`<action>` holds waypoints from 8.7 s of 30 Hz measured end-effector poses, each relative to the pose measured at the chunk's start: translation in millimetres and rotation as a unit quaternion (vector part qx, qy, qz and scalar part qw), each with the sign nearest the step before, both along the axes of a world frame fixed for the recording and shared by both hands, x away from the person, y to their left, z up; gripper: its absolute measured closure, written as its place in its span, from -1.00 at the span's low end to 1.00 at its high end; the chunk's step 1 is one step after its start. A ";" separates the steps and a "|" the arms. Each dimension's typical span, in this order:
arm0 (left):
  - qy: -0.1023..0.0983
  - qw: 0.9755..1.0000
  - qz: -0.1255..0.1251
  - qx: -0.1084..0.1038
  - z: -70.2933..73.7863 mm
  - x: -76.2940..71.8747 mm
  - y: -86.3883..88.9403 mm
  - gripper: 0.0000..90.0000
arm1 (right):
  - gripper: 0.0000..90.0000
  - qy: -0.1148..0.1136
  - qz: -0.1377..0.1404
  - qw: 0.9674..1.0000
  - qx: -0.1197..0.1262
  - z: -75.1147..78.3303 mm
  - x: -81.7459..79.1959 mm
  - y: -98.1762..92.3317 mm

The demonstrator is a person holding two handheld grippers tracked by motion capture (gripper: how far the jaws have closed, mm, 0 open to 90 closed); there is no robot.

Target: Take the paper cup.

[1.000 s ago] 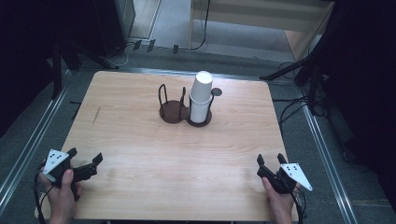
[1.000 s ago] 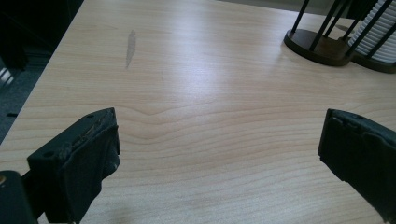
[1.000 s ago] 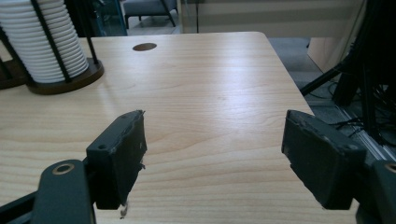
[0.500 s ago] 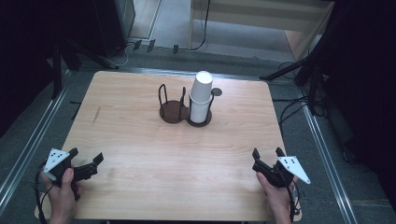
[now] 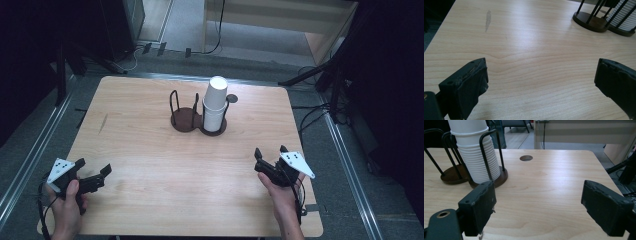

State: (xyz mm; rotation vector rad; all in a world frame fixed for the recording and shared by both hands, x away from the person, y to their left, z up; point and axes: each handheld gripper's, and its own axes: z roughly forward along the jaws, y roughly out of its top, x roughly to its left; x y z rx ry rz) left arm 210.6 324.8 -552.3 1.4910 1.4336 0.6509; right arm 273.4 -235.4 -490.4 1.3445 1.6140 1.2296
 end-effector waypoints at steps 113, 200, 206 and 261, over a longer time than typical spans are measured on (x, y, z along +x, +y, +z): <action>0.000 1.000 -0.011 -0.014 -0.4 3.9 2.1 -1.00 | -0.49 0.014 0.039 0.998 0.043 42.7 155.1 159.0; -0.007 1.000 -0.024 -0.010 -0.1 3.1 1.4 -1.00 | -0.41 -0.093 0.025 0.994 0.043 110.6 104.2 105.8; -0.008 1.000 -0.025 0.000 0.4 2.6 0.0 -1.00 | -0.41 -0.092 0.018 0.995 0.038 104.4 92.3 91.2; -0.069 0.988 -0.138 0.028 70.7 37.7 -88.7 -1.00 | -0.40 -0.031 0.013 0.999 -0.038 25.4 2.1 60.4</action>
